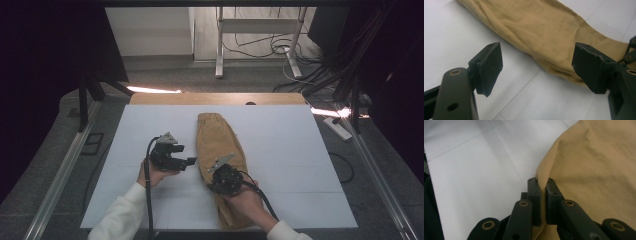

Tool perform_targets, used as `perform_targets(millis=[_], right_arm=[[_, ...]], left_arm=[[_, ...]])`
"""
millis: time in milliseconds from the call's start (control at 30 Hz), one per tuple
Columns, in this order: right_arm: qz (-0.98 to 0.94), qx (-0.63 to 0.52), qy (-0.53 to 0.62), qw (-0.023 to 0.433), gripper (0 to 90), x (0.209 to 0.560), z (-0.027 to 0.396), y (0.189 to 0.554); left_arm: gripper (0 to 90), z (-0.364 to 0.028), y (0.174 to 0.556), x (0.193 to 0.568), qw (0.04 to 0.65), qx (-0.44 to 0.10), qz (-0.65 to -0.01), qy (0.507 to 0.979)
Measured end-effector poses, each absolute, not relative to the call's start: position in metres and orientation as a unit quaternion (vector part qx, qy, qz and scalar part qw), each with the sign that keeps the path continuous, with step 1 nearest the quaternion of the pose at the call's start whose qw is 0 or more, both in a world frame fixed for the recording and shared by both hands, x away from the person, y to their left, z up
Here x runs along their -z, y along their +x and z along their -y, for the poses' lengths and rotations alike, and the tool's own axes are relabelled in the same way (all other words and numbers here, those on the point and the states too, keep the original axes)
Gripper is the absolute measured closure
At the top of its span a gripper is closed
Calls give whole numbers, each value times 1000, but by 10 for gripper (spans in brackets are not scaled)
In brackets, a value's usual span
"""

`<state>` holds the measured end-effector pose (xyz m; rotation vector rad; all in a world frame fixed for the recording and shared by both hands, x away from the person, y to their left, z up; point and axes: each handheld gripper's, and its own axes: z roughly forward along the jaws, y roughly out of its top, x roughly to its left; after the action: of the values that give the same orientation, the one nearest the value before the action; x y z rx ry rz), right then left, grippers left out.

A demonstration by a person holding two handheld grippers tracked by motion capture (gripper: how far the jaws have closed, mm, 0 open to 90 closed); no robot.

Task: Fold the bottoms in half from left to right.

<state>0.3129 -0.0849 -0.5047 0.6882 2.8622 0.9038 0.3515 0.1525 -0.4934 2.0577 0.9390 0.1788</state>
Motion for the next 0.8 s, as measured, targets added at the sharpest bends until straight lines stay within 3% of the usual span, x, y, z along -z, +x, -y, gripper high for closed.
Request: perform_targets(millis=[700,800], right_arm=[[-928,-313,201,4,844,512,59,302],[-926,-319,201,1,774,511,60,302]], left_arm=[[244,-159,354,492,425,-74,-381,818],[244,-159,354,492,425,-74,-381,818]])
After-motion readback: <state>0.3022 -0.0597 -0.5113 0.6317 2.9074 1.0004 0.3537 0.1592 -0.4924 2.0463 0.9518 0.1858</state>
